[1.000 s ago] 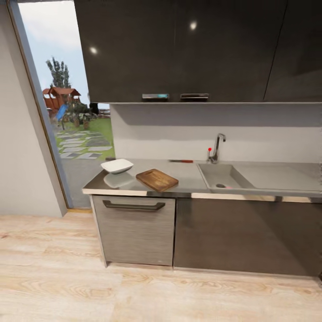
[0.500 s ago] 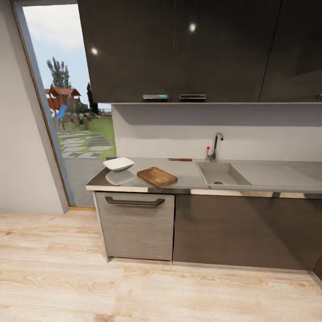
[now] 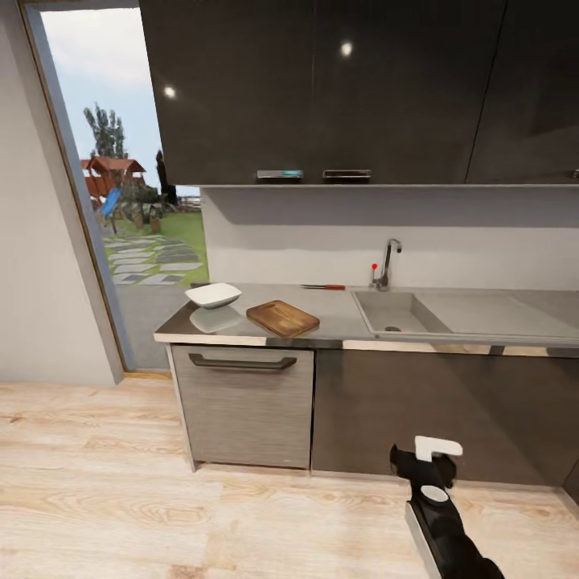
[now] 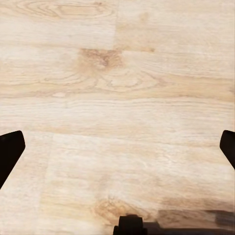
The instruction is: In the kitchen, take the Vidalia onion out of the sink, dice it on the chopping board with the paring knife, put the diced onion into the bowl on the countertop, then place both the paring knife and the chopping board into the sink.
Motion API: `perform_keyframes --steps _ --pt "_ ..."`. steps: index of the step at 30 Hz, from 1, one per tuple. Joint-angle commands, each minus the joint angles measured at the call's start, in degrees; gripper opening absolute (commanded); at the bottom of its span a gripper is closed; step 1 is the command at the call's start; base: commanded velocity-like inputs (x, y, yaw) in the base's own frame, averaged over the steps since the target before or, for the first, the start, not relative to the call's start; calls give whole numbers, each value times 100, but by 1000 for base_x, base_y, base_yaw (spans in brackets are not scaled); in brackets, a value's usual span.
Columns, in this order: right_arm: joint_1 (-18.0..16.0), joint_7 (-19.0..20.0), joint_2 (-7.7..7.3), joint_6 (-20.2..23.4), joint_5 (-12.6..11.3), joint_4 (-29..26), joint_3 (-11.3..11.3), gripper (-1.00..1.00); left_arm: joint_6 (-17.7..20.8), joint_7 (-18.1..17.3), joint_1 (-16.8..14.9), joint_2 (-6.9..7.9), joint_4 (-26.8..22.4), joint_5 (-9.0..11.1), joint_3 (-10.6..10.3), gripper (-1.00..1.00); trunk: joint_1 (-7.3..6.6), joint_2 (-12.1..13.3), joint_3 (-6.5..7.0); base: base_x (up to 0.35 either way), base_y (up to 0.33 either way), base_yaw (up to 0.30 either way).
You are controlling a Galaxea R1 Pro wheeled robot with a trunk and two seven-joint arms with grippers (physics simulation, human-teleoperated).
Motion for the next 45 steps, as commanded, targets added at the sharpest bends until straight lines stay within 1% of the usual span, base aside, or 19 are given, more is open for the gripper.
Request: perform_keyframes --steps 1,2,4,5,9,11,14,16,18,19,20,22,23,25,26,28,30,32,45 --pt "-109 -31 2 162 -6 -32 3 100 -9 13 1 0 -5 -5 1 100 0 -3 -6 0 0 0" --pt "-299 -46 5 369 -6 -65 5 100 -9 15 1 0 -3 -6 4 100 0 -3 -6 0 0 0" --pt "-479 -56 8 523 -6 -90 8 100 -9 16 1 -1 -2 -3 6 100 0 -3 -6 0 0 0" --pt "-651 -67 22 627 -6 -105 15 100 -10 16 1 -1 -1 -5 7 100 0 -3 -6 0 0 0" --pt "-1283 -110 149 845 19 -127 31 100 -10 15 1 -1 -7 -7 9 100 0 -3 -6 0 0 0" --pt "-1746 -176 216 1225 38 -131 37 100 -10 13 1 1 -3 -6 10 100 0 -3 -6 0 0 0" --pt "-2128 -271 304 1554 43 -132 41 100 -10 13 1 0 -1 -4 10 100 0 -3 -6 0 0 0" --pt "-2498 -382 413 1755 59 -133 43 100 -10 13 1 0 -1 -1 10 100 0 -3 -6 0 0 0" --pt "-2691 -434 457 1839 84 -133 46 100 -10 13 1 -1 0 0 10 100 0 -3 -6 0 0 0" --pt "-2903 -477 492 1942 108 -130 66 100 -10 13 1 -1 0 0 10 100 0 -3 -6 0 0 0" --pt "-3016 -495 507 2004 119 -129 86 100 -10 13 1 -1 0 0 10 100 0 -3 -6 0 0 0" --pt "-3491 -537 553 2308 144 -120 230 100 -10 13 1 -1 0 1 10 100 0 -3 -6 0 0 0" --pt "-3610 -542 565 2390 147 -111 272 100 -10 13 1 -1 0 1 10 100 0 -3 -6 0 0 0" --pt "-4156 -556 599 2731 157 -42 413 100 -7 13 1 -1 0 1 13 100 0 -3 -6 0 0 0" --pt "-4337 -558 616 2821 158 -1 442 100 -4 13 1 -1 0 1 15 100 0 -3 -6 6 0 0" --pt "-4490 -561 648 2881 159 50 460 100 -3 13 1 -1 0 1 16 100 0 -3 -6 29 0 0" --pt "-4694 -564 748 2944 160 150 479 100 -2 8 1 -1 0 3 18 100 0 -3 -6 123 0 0" --pt "-4767 -565 815 2966 161 195 490 100 -1 -6 1 1 -4 8 18 100 0 -3 -6 212 0 0" --pt "-4842 -521 820 2988 150 347 519 100 -1 -24 1 -1 0 10 19 100 0 -3 -6 312 0 0"
